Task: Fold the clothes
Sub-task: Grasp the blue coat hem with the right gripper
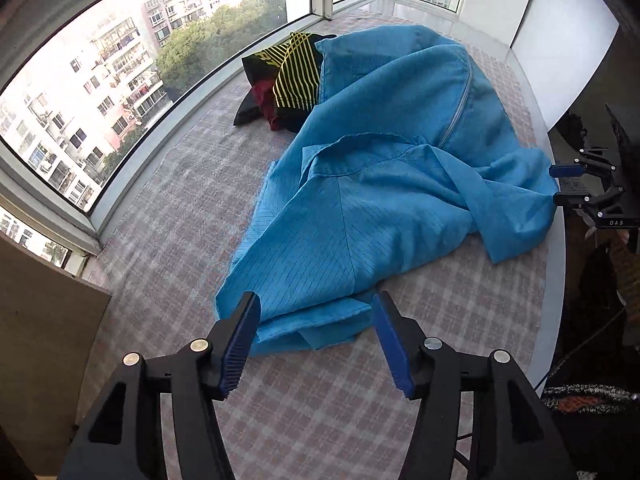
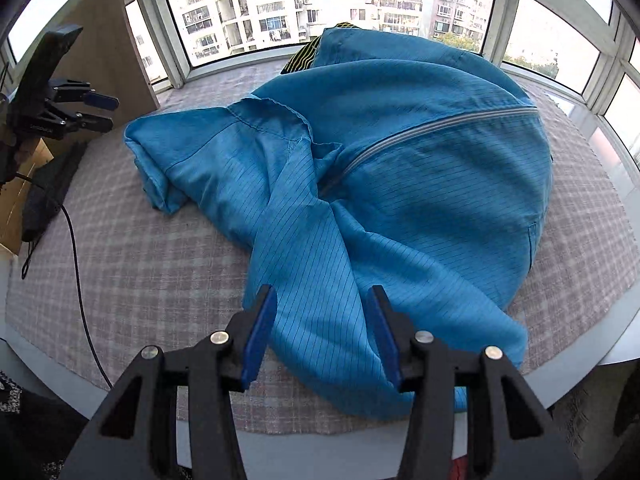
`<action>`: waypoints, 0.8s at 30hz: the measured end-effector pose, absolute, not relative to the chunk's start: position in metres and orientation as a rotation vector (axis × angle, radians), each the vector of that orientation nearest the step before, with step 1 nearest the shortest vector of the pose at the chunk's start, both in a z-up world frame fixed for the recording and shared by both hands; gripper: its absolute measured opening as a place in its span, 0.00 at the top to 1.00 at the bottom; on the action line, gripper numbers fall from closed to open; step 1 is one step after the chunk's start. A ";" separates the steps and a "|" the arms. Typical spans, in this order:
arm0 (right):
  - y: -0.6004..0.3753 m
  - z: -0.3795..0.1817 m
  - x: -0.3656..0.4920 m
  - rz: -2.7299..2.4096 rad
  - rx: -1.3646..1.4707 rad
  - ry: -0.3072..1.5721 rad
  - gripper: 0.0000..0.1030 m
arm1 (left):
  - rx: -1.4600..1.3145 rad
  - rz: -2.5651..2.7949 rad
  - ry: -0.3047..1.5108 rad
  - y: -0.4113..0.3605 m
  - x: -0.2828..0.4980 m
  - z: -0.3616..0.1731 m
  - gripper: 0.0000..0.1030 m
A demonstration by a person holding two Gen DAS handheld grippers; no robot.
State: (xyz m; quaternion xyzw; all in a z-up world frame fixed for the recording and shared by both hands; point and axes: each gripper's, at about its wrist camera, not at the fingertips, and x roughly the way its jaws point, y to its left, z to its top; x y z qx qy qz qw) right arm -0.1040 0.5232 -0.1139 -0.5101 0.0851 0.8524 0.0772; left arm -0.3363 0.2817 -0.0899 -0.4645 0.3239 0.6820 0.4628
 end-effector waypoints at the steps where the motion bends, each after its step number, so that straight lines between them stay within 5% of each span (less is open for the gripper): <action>1: 0.525 -0.115 -0.110 2.546 -1.531 0.268 0.53 | -1.149 1.652 0.827 0.289 -0.347 -0.097 0.44; 11: 0.533 -0.140 -0.177 2.472 -1.612 0.315 0.53 | -1.304 1.384 0.933 0.329 -0.409 -0.195 0.45; 13: 0.533 -0.147 -0.191 2.451 -1.636 0.288 0.53 | -1.313 1.363 0.924 0.328 -0.406 -0.207 0.58; 15: 0.533 -0.153 -0.202 2.443 -1.662 0.300 0.53 | -1.309 1.353 0.885 0.325 -0.401 -0.210 1.00; 24: 0.512 -0.184 -0.241 2.399 -1.808 0.191 0.52 | -1.274 1.354 0.740 0.300 -0.386 -0.191 1.00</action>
